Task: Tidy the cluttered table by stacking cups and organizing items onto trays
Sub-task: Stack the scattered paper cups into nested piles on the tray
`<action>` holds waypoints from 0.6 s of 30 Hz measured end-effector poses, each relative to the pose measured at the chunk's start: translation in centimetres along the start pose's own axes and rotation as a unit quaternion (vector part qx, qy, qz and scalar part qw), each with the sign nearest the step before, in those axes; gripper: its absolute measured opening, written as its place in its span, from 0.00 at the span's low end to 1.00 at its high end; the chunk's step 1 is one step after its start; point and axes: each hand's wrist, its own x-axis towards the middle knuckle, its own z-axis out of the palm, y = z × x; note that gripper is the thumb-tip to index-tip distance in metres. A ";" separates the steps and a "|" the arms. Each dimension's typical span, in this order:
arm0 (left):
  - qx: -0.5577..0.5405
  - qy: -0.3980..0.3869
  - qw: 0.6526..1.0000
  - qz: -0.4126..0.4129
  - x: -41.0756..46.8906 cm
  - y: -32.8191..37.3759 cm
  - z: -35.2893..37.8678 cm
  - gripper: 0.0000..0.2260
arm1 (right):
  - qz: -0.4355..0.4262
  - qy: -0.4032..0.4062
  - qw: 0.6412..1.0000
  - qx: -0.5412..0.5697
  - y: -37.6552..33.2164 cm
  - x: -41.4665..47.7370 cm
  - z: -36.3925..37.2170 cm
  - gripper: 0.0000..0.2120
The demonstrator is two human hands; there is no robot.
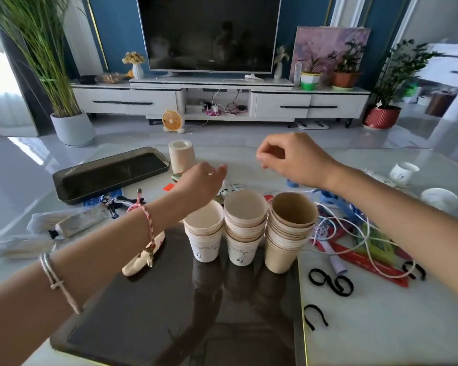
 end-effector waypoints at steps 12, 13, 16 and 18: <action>0.022 -0.115 0.988 0.101 3.8 12.4 8.6 0.19 | 0.377 0.130 0.917 -0.015 19.2 -10.2 -10.8 0.08; 0.038 -0.130 0.985 0.103 4.1 13.2 9.7 0.18 | 0.394 0.129 0.910 -0.033 20.1 -11.0 -10.9 0.09; 0.087 -0.155 0.978 0.112 5.0 15.2 12.0 0.18 | 0.445 0.124 0.884 -0.067 22.6 -12.2 -10.5 0.11; 0.123 -0.162 0.971 0.123 5.5 16.1 13.1 0.16 | 0.498 0.134 0.857 -0.025 23.8 -12.6 -9.8 0.12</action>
